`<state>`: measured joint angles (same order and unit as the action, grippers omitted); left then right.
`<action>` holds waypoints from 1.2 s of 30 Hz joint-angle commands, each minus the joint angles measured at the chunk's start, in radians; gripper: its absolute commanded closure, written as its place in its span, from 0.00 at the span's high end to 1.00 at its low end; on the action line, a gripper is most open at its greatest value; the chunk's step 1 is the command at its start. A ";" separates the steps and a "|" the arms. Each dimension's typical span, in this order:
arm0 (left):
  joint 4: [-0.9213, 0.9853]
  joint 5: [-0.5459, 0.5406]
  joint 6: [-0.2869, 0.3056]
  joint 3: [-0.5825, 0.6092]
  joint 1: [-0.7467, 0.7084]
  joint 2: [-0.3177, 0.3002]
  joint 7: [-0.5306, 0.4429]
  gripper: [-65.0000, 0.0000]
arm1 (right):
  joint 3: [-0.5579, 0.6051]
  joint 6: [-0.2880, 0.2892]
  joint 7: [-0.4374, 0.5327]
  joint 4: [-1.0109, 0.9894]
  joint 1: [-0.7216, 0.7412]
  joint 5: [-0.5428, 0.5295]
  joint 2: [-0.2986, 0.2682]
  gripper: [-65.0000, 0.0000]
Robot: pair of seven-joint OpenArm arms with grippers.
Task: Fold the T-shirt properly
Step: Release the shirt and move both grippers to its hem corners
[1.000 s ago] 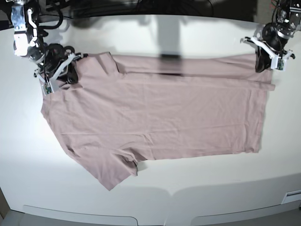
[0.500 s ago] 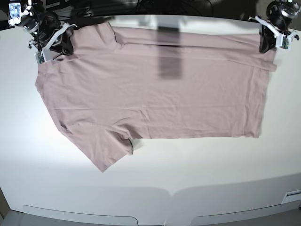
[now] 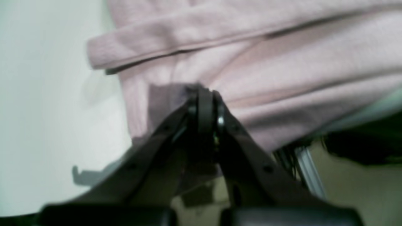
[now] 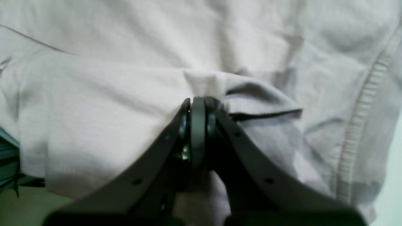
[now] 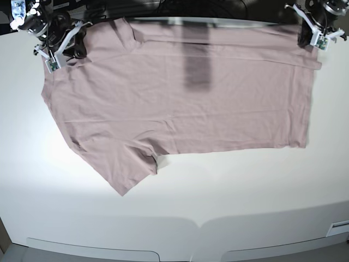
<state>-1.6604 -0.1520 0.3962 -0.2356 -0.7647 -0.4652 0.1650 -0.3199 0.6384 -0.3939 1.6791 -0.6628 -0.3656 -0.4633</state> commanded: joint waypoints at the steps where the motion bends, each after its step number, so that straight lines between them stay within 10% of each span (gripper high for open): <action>1: -0.033 -0.017 -0.007 -0.029 0.001 -0.014 -0.031 0.00 | -0.009 0.001 0.021 0.030 -0.002 -0.008 -0.013 0.00; 14: -0.056 -0.039 -0.007 -0.080 0.117 -0.015 -0.005 0.00 | -0.010 -0.019 0.044 0.053 0.135 -0.048 -0.013 0.00; 19: -0.056 -0.039 -0.007 -0.080 0.154 -0.015 -0.006 0.00 | -0.010 -0.019 -0.093 0.053 0.248 -0.177 -0.013 0.38; 23: -0.055 -0.053 -0.007 -0.080 0.229 -0.016 -0.003 0.32 | -0.010 -0.018 -0.256 0.053 0.342 -0.248 -0.013 0.41; 28: 0.004 -0.219 0.000 -0.080 0.373 -0.035 0.088 0.35 | -0.010 -0.017 -0.349 0.053 0.402 -0.297 -0.013 0.41; 36: 0.283 -0.430 0.206 -0.080 0.613 -0.087 0.196 0.35 | -0.010 -0.017 -0.350 0.053 0.402 -0.296 -0.013 0.41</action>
<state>-1.3598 -0.5697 0.6060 -0.3080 -0.1596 -0.5316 0.3794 -0.3210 0.6174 -0.7635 1.7157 -0.2687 -0.6502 -0.4603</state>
